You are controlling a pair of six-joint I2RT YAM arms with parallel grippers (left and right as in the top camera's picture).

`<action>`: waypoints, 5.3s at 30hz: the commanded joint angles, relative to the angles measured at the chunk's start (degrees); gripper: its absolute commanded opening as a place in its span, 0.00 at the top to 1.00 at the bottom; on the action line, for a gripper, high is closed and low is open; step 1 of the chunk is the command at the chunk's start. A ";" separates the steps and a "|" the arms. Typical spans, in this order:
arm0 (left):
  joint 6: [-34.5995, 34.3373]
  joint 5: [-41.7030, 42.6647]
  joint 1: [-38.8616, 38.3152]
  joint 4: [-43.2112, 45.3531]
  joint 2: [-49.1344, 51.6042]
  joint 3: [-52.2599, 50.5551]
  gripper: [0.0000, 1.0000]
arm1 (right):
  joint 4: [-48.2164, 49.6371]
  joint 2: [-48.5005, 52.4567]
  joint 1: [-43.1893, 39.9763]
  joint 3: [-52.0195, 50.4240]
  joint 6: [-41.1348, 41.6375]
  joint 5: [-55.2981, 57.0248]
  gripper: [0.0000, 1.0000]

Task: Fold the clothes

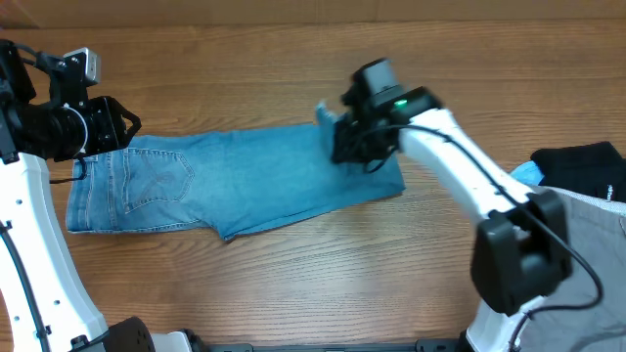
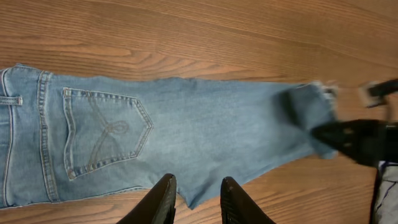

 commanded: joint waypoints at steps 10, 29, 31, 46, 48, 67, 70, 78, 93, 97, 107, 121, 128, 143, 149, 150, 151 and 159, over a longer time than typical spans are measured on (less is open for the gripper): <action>1.22 0.17 -0.04 0.07 -0.42 0.81 0.70 | 4.72 6.34 7.34 1.18 5.31 -0.44 0.44; 1.25 0.09 -0.04 0.04 -0.35 0.81 0.59 | -1.68 0.63 -18.60 1.20 -12.61 -4.28 0.19; 1.25 0.09 -0.04 0.04 -0.35 0.81 0.42 | -2.25 0.76 -22.88 1.18 -16.20 -7.26 0.16; 1.22 0.09 -0.04 0.72 -0.35 0.81 0.00 | -6.16 11.96 -23.74 -2.67 -25.73 -20.48 0.20; 1.25 0.09 -0.04 0.72 -0.35 0.81 0.00 | -2.93 12.17 -21.86 -4.96 -22.99 -20.44 0.23; -9.07 -20.52 7.15 -1.42 -0.31 0.81 0.00 | -5.31 -0.57 -34.47 -0.70 -11.37 -3.41 0.96; -9.07 -20.52 7.15 -1.40 -0.31 0.81 0.00 | -6.25 -3.87 -38.45 0.66 -10.80 -3.43 0.96; -9.07 -20.52 7.15 -1.42 -0.24 0.81 0.00 | -6.78 -6.38 -32.54 1.27 -3.48 -1.81 0.96; -9.07 -20.55 7.15 -1.42 -0.24 0.81 0.00 | 3.61 1.97 0.35 1.27 13.27 7.89 0.96; -9.07 -20.52 7.15 -1.42 -0.22 0.81 0.00 | 7.02 5.53 3.87 1.27 15.78 6.86 0.96; -9.07 -20.52 7.15 -1.42 -0.22 0.81 0.00 | 14.97 3.67 3.87 2.14 12.50 2.19 0.50; -9.07 -20.52 7.15 -1.42 -0.22 0.81 0.00 | 13.09 2.93 5.79 -8.31 19.26 -1.18 0.96; -9.07 -20.52 7.15 -1.40 -0.22 0.81 0.00 | 25.05 7.17 8.28 -11.72 19.76 -2.25 0.93; -15.58 -9.35 6.01 3.34 0.24 -0.81 0.07 | 14.27 -16.65 -0.35 -9.53 8.17 -2.84 0.76; -7.74 -0.39 3.56 7.52 4.96 -13.90 0.00 | 7.98 -21.35 -7.30 -9.53 8.17 -2.86 0.74; -7.72 2.40 3.58 8.94 6.67 -16.98 0.00 | 6.73 -21.55 -8.39 -9.53 8.15 -2.86 0.73; -7.67 3.74 3.58 10.16 8.28 -19.37 0.03 | 5.46 -21.55 -9.18 -9.55 8.11 -2.84 0.73; -1.68 11.32 2.82 21.81 23.32 -26.95 0.00 | -1.86 -21.55 -11.87 -9.64 2.34 0.39 0.71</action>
